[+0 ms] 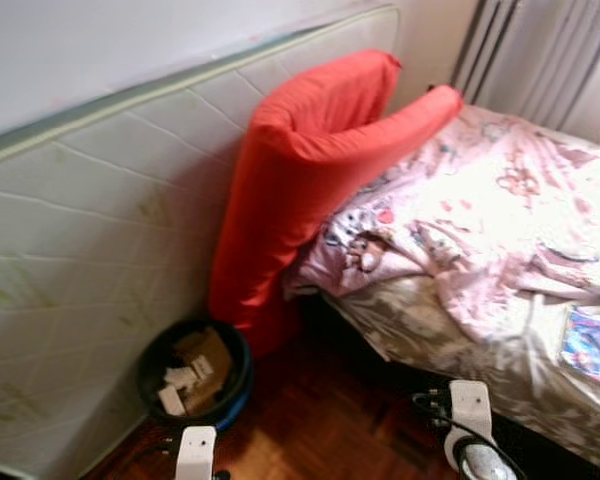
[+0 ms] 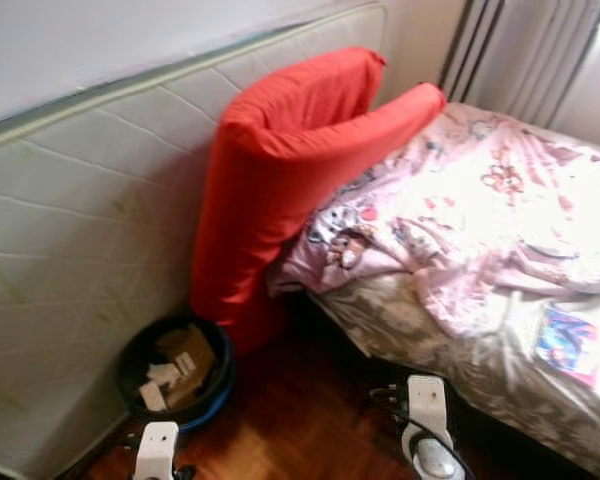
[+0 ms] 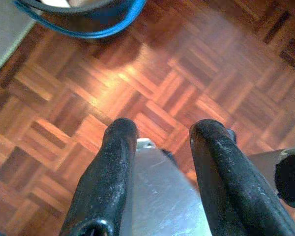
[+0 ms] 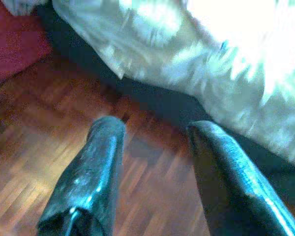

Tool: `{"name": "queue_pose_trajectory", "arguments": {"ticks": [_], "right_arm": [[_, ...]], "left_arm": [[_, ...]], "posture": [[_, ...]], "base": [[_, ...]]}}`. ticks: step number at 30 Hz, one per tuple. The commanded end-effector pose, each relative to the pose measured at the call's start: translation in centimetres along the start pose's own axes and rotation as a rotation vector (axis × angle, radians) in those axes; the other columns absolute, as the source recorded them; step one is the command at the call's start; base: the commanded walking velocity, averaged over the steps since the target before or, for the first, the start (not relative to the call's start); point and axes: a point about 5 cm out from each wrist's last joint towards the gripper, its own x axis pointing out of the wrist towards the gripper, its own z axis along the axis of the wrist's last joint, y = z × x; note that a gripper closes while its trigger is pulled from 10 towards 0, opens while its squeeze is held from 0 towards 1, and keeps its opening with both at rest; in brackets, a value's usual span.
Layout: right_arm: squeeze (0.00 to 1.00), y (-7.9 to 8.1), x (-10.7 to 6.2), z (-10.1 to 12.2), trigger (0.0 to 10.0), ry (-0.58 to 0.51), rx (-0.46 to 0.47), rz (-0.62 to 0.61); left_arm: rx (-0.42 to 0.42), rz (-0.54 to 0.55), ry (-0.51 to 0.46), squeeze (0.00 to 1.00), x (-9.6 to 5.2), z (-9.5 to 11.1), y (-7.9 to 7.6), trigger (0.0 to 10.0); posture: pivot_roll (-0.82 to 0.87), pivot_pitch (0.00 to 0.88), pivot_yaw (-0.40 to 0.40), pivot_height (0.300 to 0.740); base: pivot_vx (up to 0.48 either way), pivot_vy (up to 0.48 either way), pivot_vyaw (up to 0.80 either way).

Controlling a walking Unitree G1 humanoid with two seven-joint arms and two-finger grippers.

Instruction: Clean up the room

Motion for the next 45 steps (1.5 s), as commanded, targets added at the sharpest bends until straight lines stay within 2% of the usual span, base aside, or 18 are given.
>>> {"name": "queue_pose_trajectory", "arguments": {"ticks": [1,7,14,20,23,25,26,27,29,33,37,40,45], "right_arm": [[0.0,1.0,0.0,0.6,10.0,-0.063,0.002,0.036],[0.0,1.0,-0.1,1.1,10.0,-0.122,-0.018,0.012],[0.0,0.7,-0.2,0.5,10.0,-0.085,0.034,-0.047],[0.0,0.6,-0.3,0.5,10.0,-0.094,0.021,-0.073],[0.0,0.5,-0.3,0.2,10.0,-0.064,0.015,-0.098],[0.0,0.6,-0.2,0.1,10.0,-0.035,-0.06,-0.069],[0.0,0.6,-0.2,0.1,10.0,-0.035,-0.06,-0.069],[0.0,0.7,-0.1,-0.3,10.0,0.015,-0.066,-0.066],[0.0,0.7,-0.1,-0.3,10.0,0.015,-0.066,-0.066],[0.0,1.2,-0.3,-2.3,10.0,0.238,0.066,0.002],[0.0,1.9,-0.4,-2.7,10.0,0.287,0.13,0.088],[0.0,2.2,-0.4,-2.5,10.0,0.282,0.115,0.144],[0.0,2.2,-0.4,-2.4,10.0,0.288,0.126,0.156]], "left_arm": [[-0.001,0.031,0.004,0.0,-0.1,0.0,0.9,10.0],[-0.005,0.031,0.001,0.0,-0.1,0.0,1.0,10.0],[-0.022,0.036,-0.006,0.0,-0.1,0.1,0.9,10.0],[-0.026,0.046,-0.008,0.0,-0.1,0.1,1.0,10.0],[-0.025,0.045,-0.007,0.0,-0.1,0.1,1.0,10.0],[-0.027,0.04,-0.007,0.0,-0.1,0.1,1.0,10.0],[-0.027,0.04,-0.007,0.0,-0.1,0.1,1.0,10.0],[-0.034,0.038,-0.006,0.0,-0.1,0.1,1.0,10.0],[-0.034,0.038,-0.006,0.0,-0.1,0.1,1.0,10.0],[-0.039,0.025,0.001,0.0,-0.1,0.0,0.9,10.0],[-0.036,0.028,0.001,0.0,-0.1,0.0,1.0,10.0],[-0.034,0.029,0.001,0.0,-0.1,0.0,1.1,10.0],[-0.034,0.029,-0.001,0.0,-0.1,0.0,1.1,10.0]], "posture": [[0.01,0.0,-0.057,0.74],[-0.02,0.0,-0.061,0.74],[-0.02,0.0,-0.065,0.74],[-0.04,0.0,-0.069,0.74],[-0.04,0.0,-0.065,0.74],[-0.04,0.0,-0.066,0.74],[-0.04,0.0,-0.066,0.74],[-0.03,0.0,-0.062,0.74],[-0.03,0.0,-0.062,0.74],[-0.02,0.0,-0.054,0.74],[-0.01,0.0,-0.047,0.74],[0.0,0.0,-0.045,0.74],[0.0,0.0,-0.046,0.74]], "base": [[0.0,0.0,0.0],[0.0,0.0,0.0],[0.0,0.0,0.0],[0.0,0.0,0.0],[0.0,0.0,0.0],[0.0,0.0,0.0],[0.0,0.0,0.0],[0.0,0.0,0.0],[0.0,0.0,0.0],[0.0,0.0,0.0],[0.0,0.0,0.0],[0.0,0.0,0.0],[0.0,0.0,0.0]]}}
